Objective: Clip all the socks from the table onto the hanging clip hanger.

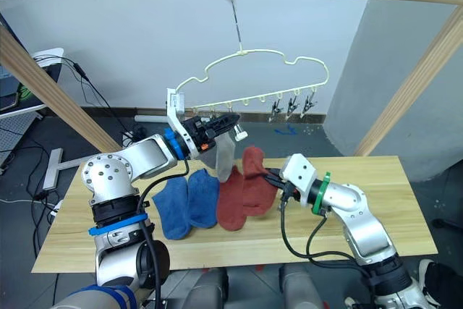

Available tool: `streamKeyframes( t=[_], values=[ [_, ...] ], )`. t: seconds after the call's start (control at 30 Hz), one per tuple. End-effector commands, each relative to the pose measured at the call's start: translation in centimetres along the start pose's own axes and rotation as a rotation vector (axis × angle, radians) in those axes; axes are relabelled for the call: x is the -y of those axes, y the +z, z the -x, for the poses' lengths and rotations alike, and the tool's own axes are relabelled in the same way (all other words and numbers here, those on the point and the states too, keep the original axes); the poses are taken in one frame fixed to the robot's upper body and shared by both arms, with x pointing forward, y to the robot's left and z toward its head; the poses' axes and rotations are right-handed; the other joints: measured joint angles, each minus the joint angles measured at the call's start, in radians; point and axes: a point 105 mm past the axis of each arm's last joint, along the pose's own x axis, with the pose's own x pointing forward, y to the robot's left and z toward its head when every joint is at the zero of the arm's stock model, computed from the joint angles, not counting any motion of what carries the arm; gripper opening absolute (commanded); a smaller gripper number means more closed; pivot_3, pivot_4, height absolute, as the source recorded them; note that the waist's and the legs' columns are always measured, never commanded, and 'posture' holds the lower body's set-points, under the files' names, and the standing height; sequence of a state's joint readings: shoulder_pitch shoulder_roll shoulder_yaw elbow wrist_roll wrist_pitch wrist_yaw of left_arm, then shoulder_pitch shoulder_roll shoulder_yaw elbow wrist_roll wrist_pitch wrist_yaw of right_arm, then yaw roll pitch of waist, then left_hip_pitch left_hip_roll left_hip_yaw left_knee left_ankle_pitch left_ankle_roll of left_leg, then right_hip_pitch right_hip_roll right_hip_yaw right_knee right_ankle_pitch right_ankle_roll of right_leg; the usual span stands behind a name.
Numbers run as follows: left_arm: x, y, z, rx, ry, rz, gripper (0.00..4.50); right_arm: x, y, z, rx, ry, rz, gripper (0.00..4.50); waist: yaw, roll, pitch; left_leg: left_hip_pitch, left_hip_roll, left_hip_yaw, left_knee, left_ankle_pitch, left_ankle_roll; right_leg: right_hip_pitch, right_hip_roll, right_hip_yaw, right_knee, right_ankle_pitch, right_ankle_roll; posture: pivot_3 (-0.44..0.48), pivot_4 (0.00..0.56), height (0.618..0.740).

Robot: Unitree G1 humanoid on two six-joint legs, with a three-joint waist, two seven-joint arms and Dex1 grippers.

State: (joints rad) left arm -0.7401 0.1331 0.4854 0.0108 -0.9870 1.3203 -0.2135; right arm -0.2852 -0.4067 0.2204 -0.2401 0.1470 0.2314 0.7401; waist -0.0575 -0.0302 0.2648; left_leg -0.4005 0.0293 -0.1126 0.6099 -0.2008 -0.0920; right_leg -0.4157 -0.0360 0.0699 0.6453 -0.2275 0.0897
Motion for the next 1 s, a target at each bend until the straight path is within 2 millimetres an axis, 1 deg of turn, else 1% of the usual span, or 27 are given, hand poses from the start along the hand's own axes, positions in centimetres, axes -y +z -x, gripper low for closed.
streamKeyframes(
  t=[0.03, 0.17, 0.57, 0.73, 1.0],
  values=[
    [0.9, 0.2, 0.0, -0.004, -0.037, -0.003, 0.16, 0.0, 1.8, -0.2, 0.056, -0.003, 0.014, 0.01, 0.0, 0.0, 0.0, 0.0, 0.0, 0.0, 0.0, 0.0, 0.0, 0.0, 0.0, 0.0, 0.0, 0.0, 0.0, -0.013, 0.226, 0.74],
    [1.1, -0.3, 0.0, -0.016, -0.04, -0.009, 0.16, 0.4, 2.3, -0.4, 0.066, -0.016, 0.014, 0.01, 0.001, 0.0, 0.0, -0.001, 0.0, 0.0, 0.0, 0.0, 0.0, 0.0, 0.0, 0.0, -0.001, 0.0, 0.0, -0.011, 0.224, 0.74],
    [1.3, -1.0, 0.7, -0.032, -0.045, -0.042, 0.16, 0.6, 3.3, -0.6, 0.093, -0.016, -0.012, 0.01, 0.002, 0.0, 0.0, -0.001, 0.0, 0.0, 0.0, 0.0, 0.0, -0.001, 0.0, 0.0, 0.0, 0.0, 0.0, 0.004, 0.225, 0.74],
    [0.7, -0.6, 1.3, -0.027, -0.022, -0.046, 0.16, 0.2, 4.0, -0.1, 0.107, 0.005, -0.012, 0.01, 0.002, 0.0, 0.0, -0.001, 0.0, 0.0, 0.0, 0.0, 0.0, -0.001, 0.0, 0.0, 0.0, 0.0, 0.0, 0.009, 0.224, 0.74],
    [0.8, -0.4, 1.6, -0.016, -0.026, -0.046, 0.16, -0.4, 4.5, 0.4, 0.109, 0.022, -0.024, 0.01, 0.003, 0.0, 0.0, -0.001, 0.0, 0.0, 0.0, 0.0, 0.0, -0.002, 0.0, 0.0, 0.0, 0.0, 0.0, 0.011, 0.22, 0.74]
  ],
)
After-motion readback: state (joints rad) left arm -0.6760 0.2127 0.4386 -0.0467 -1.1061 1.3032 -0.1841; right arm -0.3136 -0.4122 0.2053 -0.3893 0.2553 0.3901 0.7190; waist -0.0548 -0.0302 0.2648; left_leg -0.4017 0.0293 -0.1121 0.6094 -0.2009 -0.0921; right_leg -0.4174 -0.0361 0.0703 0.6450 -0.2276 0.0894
